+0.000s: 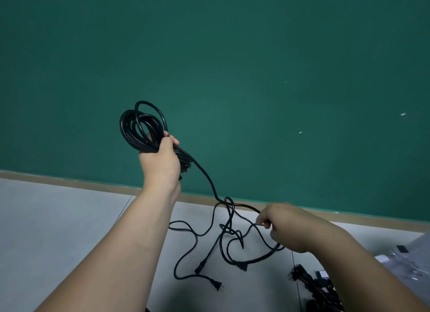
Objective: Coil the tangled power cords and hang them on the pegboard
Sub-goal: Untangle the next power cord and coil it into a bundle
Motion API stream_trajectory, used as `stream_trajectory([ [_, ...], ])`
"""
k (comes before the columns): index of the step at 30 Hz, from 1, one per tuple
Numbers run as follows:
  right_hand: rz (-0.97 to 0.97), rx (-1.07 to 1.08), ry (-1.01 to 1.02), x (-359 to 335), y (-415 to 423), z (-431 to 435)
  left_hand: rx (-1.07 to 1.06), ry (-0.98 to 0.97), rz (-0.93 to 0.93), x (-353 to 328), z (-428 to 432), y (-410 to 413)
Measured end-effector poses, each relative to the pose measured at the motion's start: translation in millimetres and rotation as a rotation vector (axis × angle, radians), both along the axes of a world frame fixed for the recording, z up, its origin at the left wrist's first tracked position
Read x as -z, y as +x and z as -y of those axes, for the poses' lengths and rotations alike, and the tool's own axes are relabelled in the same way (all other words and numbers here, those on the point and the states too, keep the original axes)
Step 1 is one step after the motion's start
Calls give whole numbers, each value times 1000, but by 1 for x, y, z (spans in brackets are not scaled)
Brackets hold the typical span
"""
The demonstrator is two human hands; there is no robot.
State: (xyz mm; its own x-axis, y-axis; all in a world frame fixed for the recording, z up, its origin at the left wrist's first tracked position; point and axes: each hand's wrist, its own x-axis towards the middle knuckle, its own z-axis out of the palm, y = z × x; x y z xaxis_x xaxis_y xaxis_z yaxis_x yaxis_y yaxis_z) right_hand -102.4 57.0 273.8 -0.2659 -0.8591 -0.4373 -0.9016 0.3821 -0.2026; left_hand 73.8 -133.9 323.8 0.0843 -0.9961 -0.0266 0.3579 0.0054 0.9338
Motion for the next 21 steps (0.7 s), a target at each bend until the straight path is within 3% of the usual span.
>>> stream_trajectory([
  [2, 68, -71, -35, 2, -1, 1, 2, 23, -9, -1, 1, 2],
  [6, 430, 8, -263, -4, -3, 2, 46, 32, 49, -2, -2, 2],
  [9, 632, 28, -261, -14, -8, -3, 136, -15, 135, 1, -7, -1],
  [11, 618, 18, -265, -17, -14, -6, 182, -62, 200, 3, -10, -4],
  [13, 476, 16, -286, -17, -17, -6, 223, -107, 250, 4, -14, -6],
  [21, 331, 284, -412, -27, -13, -5, 333, -183, 361, 8, -21, -12],
])
